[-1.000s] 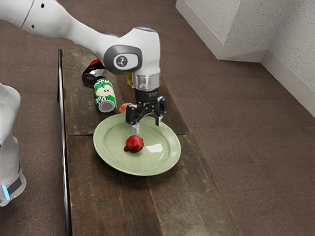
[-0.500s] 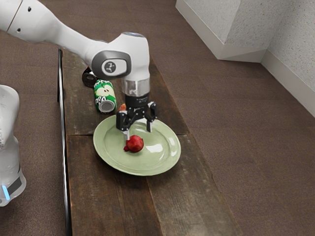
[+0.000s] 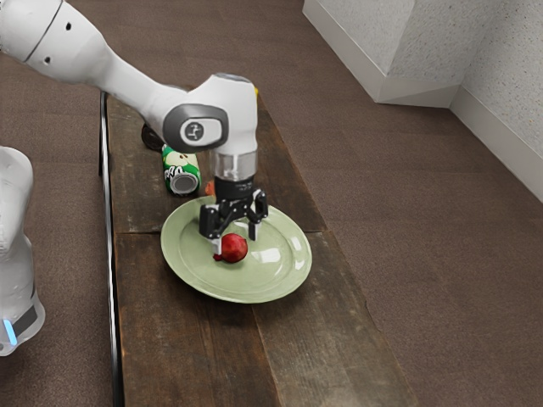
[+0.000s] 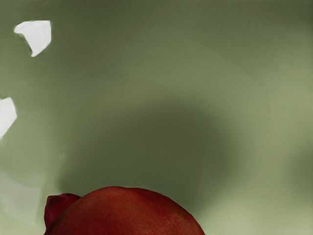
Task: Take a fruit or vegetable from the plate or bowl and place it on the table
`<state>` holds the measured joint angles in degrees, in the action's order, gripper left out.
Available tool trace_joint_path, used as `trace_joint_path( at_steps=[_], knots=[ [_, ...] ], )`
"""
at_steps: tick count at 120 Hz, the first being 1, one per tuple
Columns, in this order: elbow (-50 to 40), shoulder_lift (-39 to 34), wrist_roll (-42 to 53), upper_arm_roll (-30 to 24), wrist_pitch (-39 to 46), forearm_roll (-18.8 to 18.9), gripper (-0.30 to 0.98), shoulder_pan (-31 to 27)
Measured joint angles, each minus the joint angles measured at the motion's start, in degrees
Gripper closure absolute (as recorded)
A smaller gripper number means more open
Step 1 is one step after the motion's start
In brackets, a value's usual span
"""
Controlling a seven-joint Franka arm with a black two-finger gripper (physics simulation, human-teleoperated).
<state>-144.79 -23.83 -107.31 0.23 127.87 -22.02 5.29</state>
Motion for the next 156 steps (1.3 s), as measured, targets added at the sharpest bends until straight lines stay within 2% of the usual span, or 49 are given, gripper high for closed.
trace_joint_path(
  at_steps=[24,47,72,79,86,100,112,114,132,142,148,156],
  knots=[
    [0.1,2.0,0.1,0.0,1.3,-0.9,0.02,0.3],
    [0.5,2.0,0.1,0.0,1.9,-1.4,0.36,0.1],
    [2.4,1.8,-0.1,-1.2,2.0,-1.4,0.38,0.2],
    [6.7,1.9,-0.4,-2.4,1.9,0.7,0.39,0.5],
    [14.1,4.5,-0.9,-2.9,1.4,4.0,0.37,1.8],
    [34.7,19.1,-1.8,-2.8,0.3,9.0,0.37,7.4],
    [40.7,24.4,-2.3,-2.7,-0.3,11.1,0.36,9.7],
    [41.0,24.7,-2.3,-2.7,-0.4,11.3,0.32,10.1],
    [40.6,24.3,-2.1,-2.5,-0.7,12.0,0.11,12.4],
    [34.5,18.9,-2.2,-1.4,-0.8,11.5,0.06,13.8],
    [35.3,15.3,-4.0,-0.5,-3.4,11.4,0.04,10.1],
    [40.8,10.4,-7.6,0.0,-12.1,11.6,0.03,4.0]
  ],
)
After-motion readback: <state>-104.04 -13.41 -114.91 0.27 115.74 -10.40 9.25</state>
